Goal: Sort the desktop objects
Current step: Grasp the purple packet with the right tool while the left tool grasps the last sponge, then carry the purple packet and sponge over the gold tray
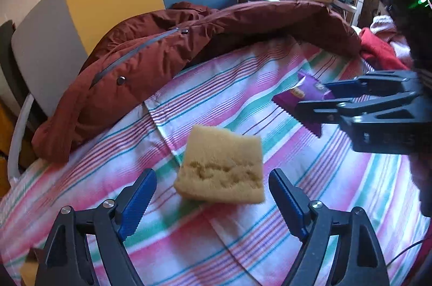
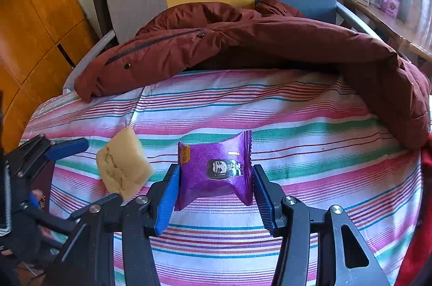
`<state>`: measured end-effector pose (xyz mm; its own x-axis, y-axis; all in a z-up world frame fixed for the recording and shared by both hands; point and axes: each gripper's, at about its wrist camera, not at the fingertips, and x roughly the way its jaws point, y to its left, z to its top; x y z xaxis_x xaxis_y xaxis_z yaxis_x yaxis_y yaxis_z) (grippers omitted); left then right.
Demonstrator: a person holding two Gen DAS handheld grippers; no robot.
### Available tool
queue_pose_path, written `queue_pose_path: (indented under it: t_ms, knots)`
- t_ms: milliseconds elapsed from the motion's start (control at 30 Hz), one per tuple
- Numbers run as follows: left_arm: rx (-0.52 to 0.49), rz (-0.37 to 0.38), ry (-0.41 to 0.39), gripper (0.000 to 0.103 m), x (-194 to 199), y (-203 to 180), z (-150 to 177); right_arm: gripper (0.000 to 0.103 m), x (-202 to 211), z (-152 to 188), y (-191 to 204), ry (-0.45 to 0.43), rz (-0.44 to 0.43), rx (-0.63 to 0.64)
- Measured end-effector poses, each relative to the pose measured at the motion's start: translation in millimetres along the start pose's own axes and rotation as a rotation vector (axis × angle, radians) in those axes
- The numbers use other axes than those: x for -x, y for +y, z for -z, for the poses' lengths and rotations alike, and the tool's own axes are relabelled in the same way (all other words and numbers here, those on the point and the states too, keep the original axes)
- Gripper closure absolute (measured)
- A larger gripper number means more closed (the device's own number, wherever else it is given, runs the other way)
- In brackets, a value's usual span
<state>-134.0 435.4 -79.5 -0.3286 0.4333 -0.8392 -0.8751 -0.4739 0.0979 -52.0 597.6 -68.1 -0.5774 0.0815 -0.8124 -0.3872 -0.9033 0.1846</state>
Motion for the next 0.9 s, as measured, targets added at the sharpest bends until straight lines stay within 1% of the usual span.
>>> queue_pose_path:
  t_ms: [100, 167, 200, 233, 267, 367, 467, 533, 567, 633, 767, 900]
  knots:
    - [0.008, 0.008, 0.012, 0.016, -10, 3, -4, 0.049, 0, 0, 0, -0.001, -0.001, -0.001]
    - [0.013, 0.029, 0.028, 0.016, -17, 4, -4, 0.049, 0, -1, 0, -0.001, -0.004, -0.004]
    - [0.011, 0.033, 0.028, 0.018, -19, 4, -4, 0.049, 0, -1, 0, -0.001, -0.004, -0.004]
    - [0.008, 0.039, 0.031, 0.022, -21, 3, -3, 0.049, -1, -1, 0, -0.001, -0.003, -0.002]
    - [0.012, 0.048, 0.035, 0.034, -24, 3, -4, 0.049, -1, -1, 0, -0.001, -0.003, -0.002]
    - [0.059, 0.069, 0.025, 0.035, -23, 7, 1, 0.049, -2, 0, 0, 0.003, 0.001, 0.004]
    - [0.105, 0.063, 0.022, 0.037, -17, 10, 6, 0.049, -5, 2, 2, 0.012, 0.004, 0.014]
    - [0.124, 0.045, 0.025, 0.037, -11, 10, 11, 0.049, -7, 3, 3, 0.018, 0.002, 0.018]
    - [0.128, 0.024, 0.026, 0.037, -7, 8, 15, 0.049, -8, 3, 5, 0.021, 0.0, 0.023]
    - [0.138, -0.003, 0.012, 0.037, 2, 5, 21, 0.049, -9, 5, 9, 0.028, -0.008, 0.036]
    - [0.187, -0.022, -0.038, 0.037, 33, 1, 35, 0.049, -13, 8, 17, 0.043, -0.02, 0.063]
    - [0.231, -0.036, -0.094, 0.037, 66, -2, 52, 0.049, -18, 13, 30, 0.057, -0.053, 0.102]
